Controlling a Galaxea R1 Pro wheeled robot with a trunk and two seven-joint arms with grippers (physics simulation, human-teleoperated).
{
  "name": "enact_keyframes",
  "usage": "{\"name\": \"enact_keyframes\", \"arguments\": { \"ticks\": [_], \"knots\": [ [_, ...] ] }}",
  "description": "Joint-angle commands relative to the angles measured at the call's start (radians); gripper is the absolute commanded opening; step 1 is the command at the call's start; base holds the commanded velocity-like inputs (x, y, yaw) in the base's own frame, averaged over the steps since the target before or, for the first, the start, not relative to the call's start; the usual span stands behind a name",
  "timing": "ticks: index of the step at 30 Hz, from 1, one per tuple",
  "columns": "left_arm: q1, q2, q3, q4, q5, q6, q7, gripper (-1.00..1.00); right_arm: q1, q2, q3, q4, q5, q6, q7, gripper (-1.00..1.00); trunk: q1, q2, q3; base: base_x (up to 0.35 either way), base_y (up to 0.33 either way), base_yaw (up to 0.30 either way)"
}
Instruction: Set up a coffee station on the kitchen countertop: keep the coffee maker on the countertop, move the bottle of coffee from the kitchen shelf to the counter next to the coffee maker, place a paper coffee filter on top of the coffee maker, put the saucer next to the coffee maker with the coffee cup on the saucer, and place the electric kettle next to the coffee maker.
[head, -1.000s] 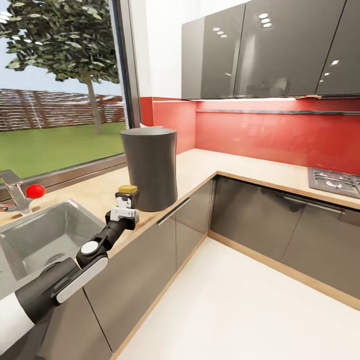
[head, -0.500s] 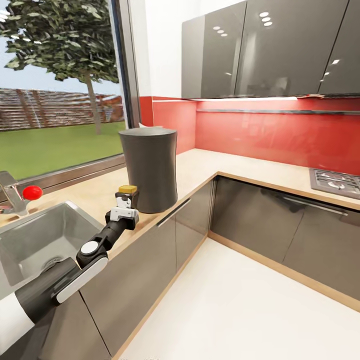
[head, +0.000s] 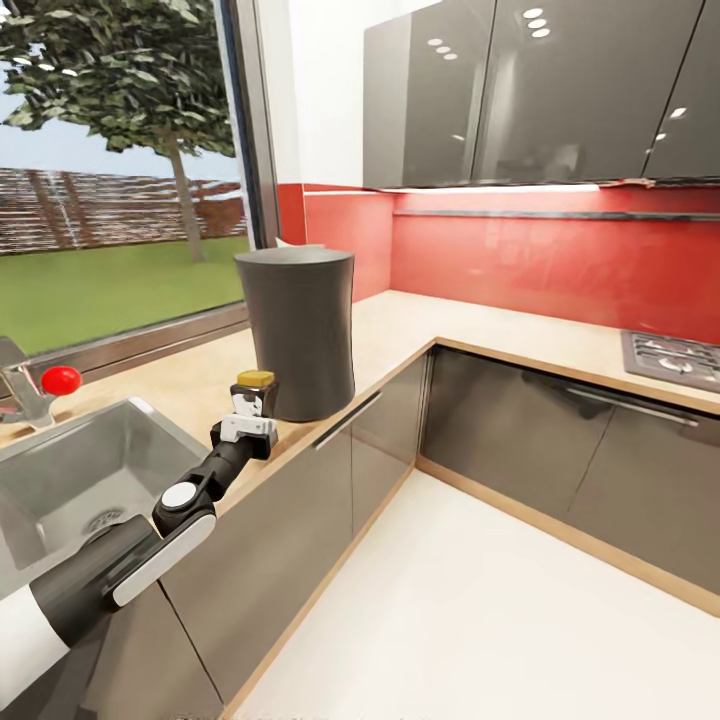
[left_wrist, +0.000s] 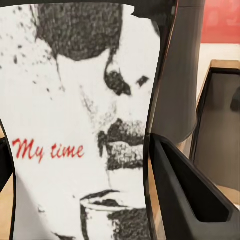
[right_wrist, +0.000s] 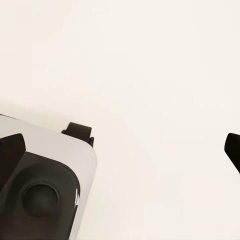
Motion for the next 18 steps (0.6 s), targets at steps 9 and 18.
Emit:
{"name": "enact_keyframes", "arguments": {
  "ticks": [9, 18],
  "knots": [
    [-0.002, 0.001, -0.003, -0.002, 0.001, 0.004, 0.007, -1.0, -0.001, 0.0, 0.004, 0.003, 0.0, -0.005, 0.0, 1.0, 0.0, -0.001, -0.013, 0.0, 0.0, 0.0],
    [-0.002, 0.001, -0.003, -0.002, 0.001, 0.004, 0.006, -1.0, -0.001, 0.0, 0.004, 0.003, 0.0, -0.005, 0.0, 1.0, 0.0, -0.001, -0.025, 0.0, 0.0, 0.0]
  ]
}}
